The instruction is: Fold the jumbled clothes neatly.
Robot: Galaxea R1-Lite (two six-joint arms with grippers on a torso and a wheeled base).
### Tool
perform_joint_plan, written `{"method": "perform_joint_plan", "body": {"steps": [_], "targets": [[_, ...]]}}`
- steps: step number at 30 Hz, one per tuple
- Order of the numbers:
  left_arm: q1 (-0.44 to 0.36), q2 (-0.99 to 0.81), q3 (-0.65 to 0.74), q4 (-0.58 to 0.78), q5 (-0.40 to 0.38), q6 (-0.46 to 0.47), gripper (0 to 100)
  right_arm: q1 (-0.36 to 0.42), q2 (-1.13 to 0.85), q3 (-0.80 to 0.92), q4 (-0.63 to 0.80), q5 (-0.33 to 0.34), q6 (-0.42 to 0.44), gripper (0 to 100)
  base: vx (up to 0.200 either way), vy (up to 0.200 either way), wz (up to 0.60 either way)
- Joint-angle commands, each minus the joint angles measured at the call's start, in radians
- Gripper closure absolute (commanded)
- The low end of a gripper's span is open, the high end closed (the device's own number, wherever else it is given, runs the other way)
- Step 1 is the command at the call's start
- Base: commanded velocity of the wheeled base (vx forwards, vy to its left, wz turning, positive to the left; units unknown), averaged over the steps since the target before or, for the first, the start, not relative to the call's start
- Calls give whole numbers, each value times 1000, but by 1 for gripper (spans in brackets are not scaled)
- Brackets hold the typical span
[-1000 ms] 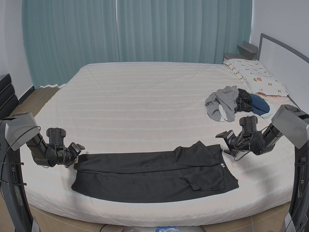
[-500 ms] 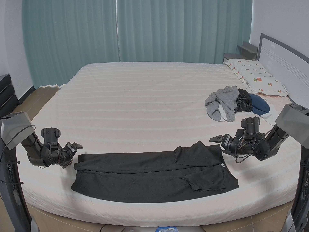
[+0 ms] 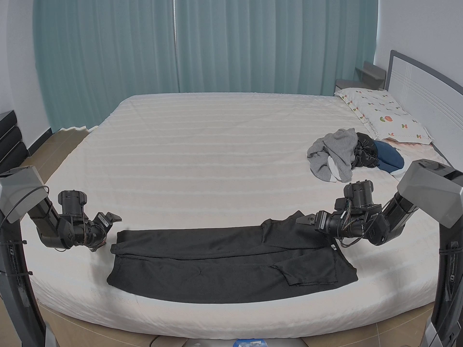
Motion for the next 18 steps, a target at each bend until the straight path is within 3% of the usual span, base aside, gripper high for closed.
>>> {"method": "perform_joint_plan", "body": {"steps": [1, 2, 18], "targets": [[0, -2, 0, -1, 0, 0, 0, -2, 52, -16, -3, -1, -22, 0, 0, 0, 0], [0, -2, 0, -1, 0, 0, 0, -5, 63, -16, -7, -2, -41, 100, 0, 0, 0], [0, -2, 0, -1, 0, 0, 0, -54, -24, 102, -15, 26, -96, 100, 0, 0, 0]]}}
